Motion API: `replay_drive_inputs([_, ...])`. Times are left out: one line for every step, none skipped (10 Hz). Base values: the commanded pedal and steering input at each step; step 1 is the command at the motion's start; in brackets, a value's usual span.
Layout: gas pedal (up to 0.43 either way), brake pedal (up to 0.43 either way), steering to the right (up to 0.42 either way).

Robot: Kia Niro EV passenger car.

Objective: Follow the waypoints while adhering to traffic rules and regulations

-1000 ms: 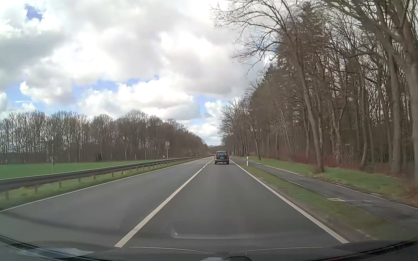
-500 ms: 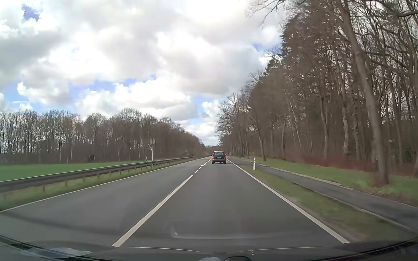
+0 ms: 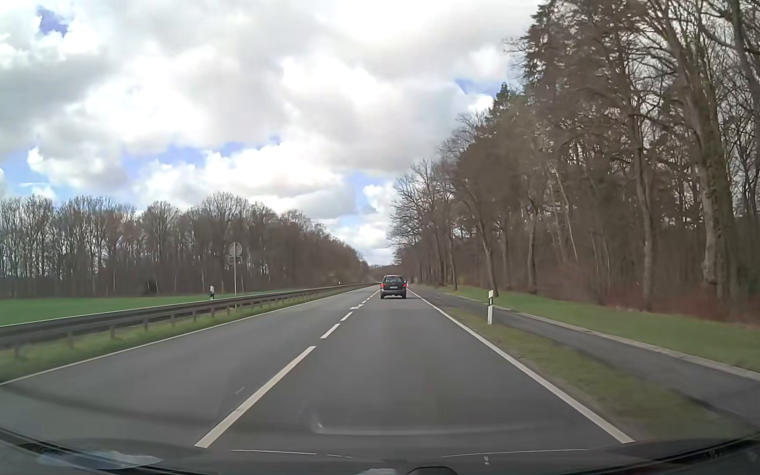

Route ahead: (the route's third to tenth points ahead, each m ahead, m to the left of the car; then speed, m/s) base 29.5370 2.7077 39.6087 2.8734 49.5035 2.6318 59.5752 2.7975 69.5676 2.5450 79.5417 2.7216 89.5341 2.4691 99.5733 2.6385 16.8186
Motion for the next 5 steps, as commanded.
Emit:
replay_drive_inputs([0.268,0.0,0.002])
replay_drive_inputs([0.299,0.0,-0.002])
replay_drive_inputs([0.331,0.0,-0.003])
replay_drive_inputs([0.331,0.0,-0.003])
replay_drive_inputs([0.331,0.0,-0.001])
